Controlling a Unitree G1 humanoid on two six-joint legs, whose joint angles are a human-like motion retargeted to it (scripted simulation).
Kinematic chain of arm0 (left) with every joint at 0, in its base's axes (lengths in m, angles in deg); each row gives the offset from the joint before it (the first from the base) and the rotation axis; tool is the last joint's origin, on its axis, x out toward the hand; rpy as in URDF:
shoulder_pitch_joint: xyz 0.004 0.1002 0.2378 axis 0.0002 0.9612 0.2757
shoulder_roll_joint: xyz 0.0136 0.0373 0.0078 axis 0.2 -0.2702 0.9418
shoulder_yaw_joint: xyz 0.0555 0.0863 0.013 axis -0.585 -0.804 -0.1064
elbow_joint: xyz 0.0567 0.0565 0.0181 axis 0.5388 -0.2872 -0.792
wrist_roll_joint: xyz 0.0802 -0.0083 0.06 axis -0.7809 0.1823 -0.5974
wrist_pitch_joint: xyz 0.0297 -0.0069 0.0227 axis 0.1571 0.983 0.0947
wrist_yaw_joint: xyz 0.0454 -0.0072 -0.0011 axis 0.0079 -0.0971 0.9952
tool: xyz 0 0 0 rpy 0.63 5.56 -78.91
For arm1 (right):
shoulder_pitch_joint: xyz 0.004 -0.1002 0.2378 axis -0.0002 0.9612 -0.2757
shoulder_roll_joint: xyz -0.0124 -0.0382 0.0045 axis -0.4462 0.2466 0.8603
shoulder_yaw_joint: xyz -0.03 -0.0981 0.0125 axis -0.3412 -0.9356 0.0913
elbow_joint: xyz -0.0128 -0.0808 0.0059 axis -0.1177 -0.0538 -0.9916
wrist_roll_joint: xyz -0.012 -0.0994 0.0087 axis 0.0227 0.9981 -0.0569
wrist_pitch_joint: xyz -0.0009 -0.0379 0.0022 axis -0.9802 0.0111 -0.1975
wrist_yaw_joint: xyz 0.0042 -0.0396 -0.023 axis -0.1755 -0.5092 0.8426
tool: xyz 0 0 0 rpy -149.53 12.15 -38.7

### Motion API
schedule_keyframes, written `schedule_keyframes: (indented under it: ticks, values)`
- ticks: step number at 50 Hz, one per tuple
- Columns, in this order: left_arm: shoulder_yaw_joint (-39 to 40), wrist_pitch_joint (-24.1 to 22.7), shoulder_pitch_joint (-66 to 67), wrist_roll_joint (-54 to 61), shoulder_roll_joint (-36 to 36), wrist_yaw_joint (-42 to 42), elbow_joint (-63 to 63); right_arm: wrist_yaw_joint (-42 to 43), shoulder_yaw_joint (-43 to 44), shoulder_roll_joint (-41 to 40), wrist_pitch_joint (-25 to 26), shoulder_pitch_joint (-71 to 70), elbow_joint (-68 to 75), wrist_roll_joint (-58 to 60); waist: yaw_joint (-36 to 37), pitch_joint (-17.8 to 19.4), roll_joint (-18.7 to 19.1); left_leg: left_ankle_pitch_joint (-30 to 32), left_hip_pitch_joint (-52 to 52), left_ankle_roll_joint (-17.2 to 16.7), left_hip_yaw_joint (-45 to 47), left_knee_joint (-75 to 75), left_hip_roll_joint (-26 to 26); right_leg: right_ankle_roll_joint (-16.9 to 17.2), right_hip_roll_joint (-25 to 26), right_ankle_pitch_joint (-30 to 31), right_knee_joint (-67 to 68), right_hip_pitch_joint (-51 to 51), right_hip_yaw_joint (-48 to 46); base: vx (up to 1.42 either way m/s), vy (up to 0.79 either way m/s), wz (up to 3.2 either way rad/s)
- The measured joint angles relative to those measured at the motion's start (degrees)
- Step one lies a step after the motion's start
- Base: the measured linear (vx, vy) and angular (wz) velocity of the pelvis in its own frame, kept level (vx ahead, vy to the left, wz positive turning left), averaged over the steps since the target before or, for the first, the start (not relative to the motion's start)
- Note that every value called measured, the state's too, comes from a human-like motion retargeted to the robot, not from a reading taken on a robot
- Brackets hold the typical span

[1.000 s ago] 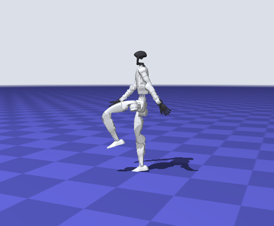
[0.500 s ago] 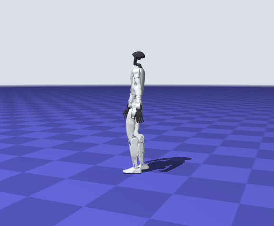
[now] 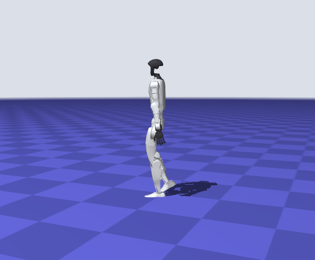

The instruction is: In place motions

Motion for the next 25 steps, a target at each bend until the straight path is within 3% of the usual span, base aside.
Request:
schedule_keyframes:
  ticks: [2,3,7,13,18,25]
  values:
    - [-2.4,-1.0,-3.6,0.6,-0.8,-1.3,2.7,2.9,1.1,1.0,0.6,2.8,2.4,1.5,-2.0,1.9,2.6,0.1,0.1,-0.1,-0.2,0.8,2.8,-3.3,4.2,3.1,13.5,-7.6,3.5,-0.12,0.26,0.06]
    - [-3.9,-1.3,-6.0,1.1,-1.0,-2.2,4.2,3.4,1.6,1.6,1.2,4.2,3.9,2.4,-3.4,2.6,3.6,0.1,-0.1,-0.2,-0.4,1.2,4.0,-3.1,5.4,1.6,20.2,-11.4,3.4,-0.10,0.24,0.47]
    - [-6.8,-2.2,-17.2,0.1,-1.7,-1.5,8.6,-2.7,3.8,4.1,6.4,10.4,11.1,5.2,-11.1,5.8,6.8,0.7,-0.9,-0.1,-3.2,2.1,7.3,-6.5,2.3,-2.5,44.4,-28.7,-4.7,-0.07,0.15,0.73]
    - [-7.9,-6.0,-32.0,1.1,-3.7,-0.1,19.2,-16.9,8.0,5.2,18.0,21.1,12.9,9.7,-18.0,12.0,9.1,0.5,0.3,0.3,-7.5,3.8,10.8,-0.6,4.2,-3.4,56.3,-47.8,-8.0,0.01,0.04,0.46]
    - [-7.8,-8.3,-37.1,5.4,-4.8,0.3,27.4,-14.5,10.1,4.6,22.0,24.3,12.9,5.0,-19.3,14.3,9.0,-0.3,1.4,0.8,-8.2,5.0,11.3,2.7,3.5,-3.7,50.5,-48.1,-8.5,0.01,0.06,-0.02]
    - [-10.6,-9.8,-32.4,7.5,-4.7,-1.7,31.5,-11.9,10.3,3.6,15.4,17.1,12.9,-0.3,-16.7,8.8,8.4,0.0,0.1,0.7,-5.3,3.3,8.9,1.5,2.6,-0.8,35.9,-32.6,-6.1,0.02,0.03,-0.40]
